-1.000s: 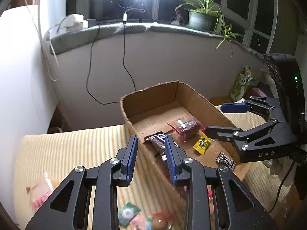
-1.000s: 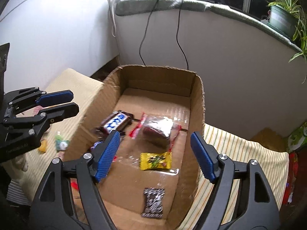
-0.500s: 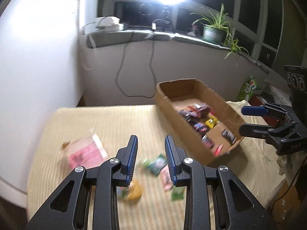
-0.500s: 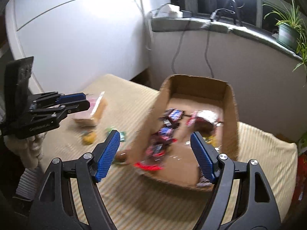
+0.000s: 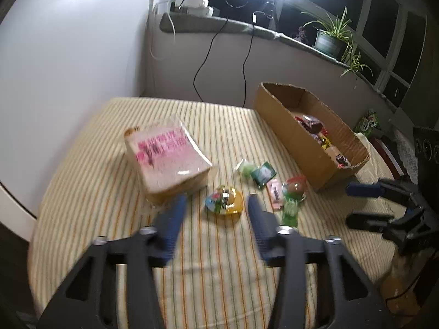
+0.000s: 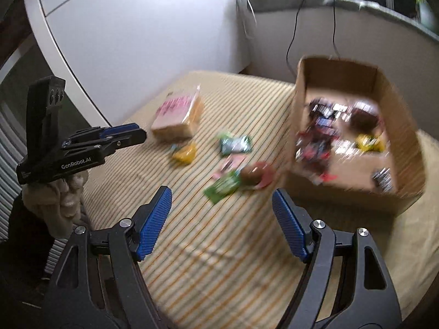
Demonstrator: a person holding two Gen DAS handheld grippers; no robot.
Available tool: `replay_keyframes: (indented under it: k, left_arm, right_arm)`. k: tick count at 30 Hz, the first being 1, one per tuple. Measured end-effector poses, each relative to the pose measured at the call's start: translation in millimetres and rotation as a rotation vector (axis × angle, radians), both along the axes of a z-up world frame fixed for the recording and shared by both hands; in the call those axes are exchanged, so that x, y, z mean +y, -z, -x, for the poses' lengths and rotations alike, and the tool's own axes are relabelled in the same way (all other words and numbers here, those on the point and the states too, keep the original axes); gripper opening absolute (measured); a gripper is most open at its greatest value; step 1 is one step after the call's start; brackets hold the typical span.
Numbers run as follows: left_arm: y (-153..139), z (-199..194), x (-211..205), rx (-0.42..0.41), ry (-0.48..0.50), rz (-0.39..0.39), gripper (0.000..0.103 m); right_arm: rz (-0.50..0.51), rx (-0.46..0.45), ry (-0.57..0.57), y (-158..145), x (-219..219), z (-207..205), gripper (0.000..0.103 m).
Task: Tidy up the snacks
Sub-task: 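Move both open grippers back to the remaining snacks on the bed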
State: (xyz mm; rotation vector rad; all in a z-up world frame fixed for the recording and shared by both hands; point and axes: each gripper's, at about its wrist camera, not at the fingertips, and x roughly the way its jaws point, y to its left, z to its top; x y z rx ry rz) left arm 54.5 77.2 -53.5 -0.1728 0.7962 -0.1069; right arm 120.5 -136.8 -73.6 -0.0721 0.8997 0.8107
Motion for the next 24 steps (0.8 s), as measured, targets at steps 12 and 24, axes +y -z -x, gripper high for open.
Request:
replay_keyframes:
  k: [12,24]
  left_arm:
    - [32,-23,-9,0.061,0.087,-0.019,0.050]
    - [39,-39,-6,0.066,0.135,-0.056,0.050]
  right_arm:
    - [-0.010,0.144,0.074,42,27,-13,0.057]
    - [0.091,0.085,0.138,51,65,-21,0.055]
